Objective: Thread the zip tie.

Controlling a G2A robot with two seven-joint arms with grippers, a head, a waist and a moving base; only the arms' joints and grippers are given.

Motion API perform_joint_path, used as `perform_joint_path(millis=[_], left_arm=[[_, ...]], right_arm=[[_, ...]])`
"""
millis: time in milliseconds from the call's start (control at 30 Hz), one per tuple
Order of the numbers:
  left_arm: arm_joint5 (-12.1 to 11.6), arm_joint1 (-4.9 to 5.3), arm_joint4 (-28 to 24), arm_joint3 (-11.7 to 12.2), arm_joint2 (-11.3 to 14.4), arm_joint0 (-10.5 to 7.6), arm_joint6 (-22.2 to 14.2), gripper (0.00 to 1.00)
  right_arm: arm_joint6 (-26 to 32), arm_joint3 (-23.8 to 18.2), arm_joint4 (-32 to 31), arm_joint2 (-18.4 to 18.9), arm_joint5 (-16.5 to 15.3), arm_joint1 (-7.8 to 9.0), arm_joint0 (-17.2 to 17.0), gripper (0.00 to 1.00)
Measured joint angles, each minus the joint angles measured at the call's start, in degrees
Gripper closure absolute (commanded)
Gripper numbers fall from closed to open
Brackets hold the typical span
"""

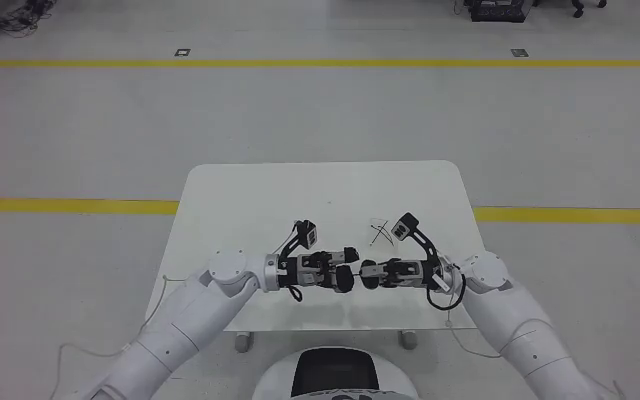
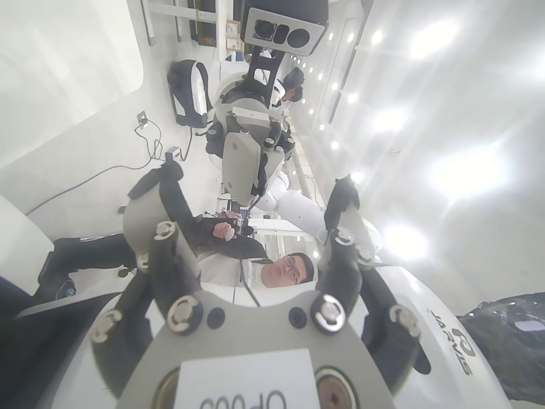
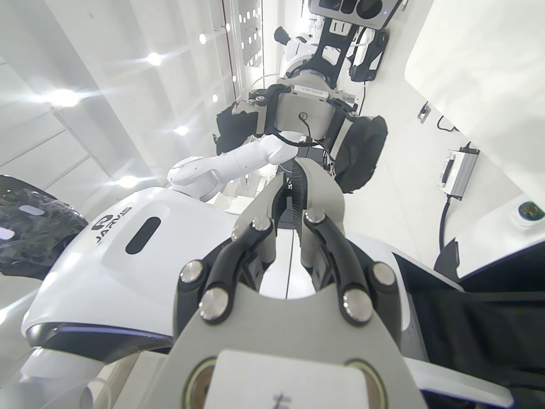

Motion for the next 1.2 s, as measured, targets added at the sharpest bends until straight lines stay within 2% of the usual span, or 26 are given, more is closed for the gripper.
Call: perform_joint_path(millis=[367,467,833,1200], left_arm=[[0.1,0.09,-0.6,0.2,0.1,0.04,-0.8,0.77],[-0.1,0.09,-0.8,0.2,0.2,0.07,-0.9,0.85],[0.0,-0.02,-0.3,0.0,0.9,-0.03,-0.2,0.86],[-0.1,-0.07,-0.3,0.3,1.2,-0.25,0.3,0.93]], right_arm=[[-0.3,-0.4,-1.0,0.7,0.0,0.15,-0.6,1.0],[-0.7,-0.5,-1.6,0.7,0.0,0.16,-0.7,1.0],[-2.7,-0.8,-1.5,1.0,0.0,0.08,-1.6,1.0],[-4.4,-0.1,-0.8,0.8,0.0,-0.14,-1.7,1.0]])
